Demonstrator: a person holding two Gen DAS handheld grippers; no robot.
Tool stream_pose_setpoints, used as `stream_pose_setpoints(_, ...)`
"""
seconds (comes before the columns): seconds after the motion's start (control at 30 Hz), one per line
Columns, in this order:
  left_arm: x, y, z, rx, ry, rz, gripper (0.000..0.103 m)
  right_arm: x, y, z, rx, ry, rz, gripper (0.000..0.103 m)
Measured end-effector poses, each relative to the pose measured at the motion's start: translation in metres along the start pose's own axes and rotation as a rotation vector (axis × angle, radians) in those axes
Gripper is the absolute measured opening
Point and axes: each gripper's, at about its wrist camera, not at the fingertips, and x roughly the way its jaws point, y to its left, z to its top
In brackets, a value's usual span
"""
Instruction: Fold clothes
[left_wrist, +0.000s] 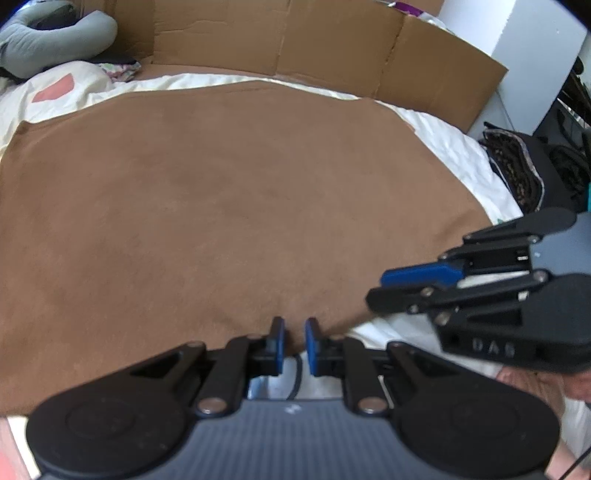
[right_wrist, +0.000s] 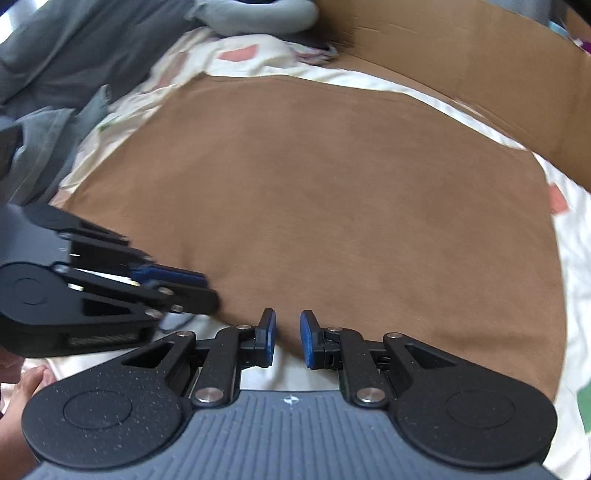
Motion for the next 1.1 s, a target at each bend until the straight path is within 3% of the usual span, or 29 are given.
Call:
stream_pose_setpoints(0.3, -0.003, 0.006, -0.001, -0.009, -0.004, -0.006, 0.014, 0.017, 0.001, -0.005, 0.006, 0.044, -0.018, 0.019)
stream_pose_setpoints(0.5, -0.020, 0.027, 0.001, -0.067, -0.057, 0.050, 0.014, 0.010, -0.005, 0.005, 0.038, -0.006, -0.029, 0.019)
stream_pose_setpoints(0.6, -0.013, 0.037, -0.008, -0.090, -0.007, 0.076, 0.014, 0.014, -0.008, 0.005, 0.055, -0.003, -0.040, 0.019)
stream_pose_setpoints(0.8, -0.027, 0.051, -0.020, -0.111, -0.002, 0.063, 0.015, 0.018, -0.009, -0.003, 0.075, 0.047, -0.034, 0.019)
stream_pose_setpoints(1.1, -0.063, 0.095, -0.037, -0.236, -0.013, 0.213, 0.021, 0.011, -0.007, 0.006, 0.079, 0.024, -0.016, 0.019)
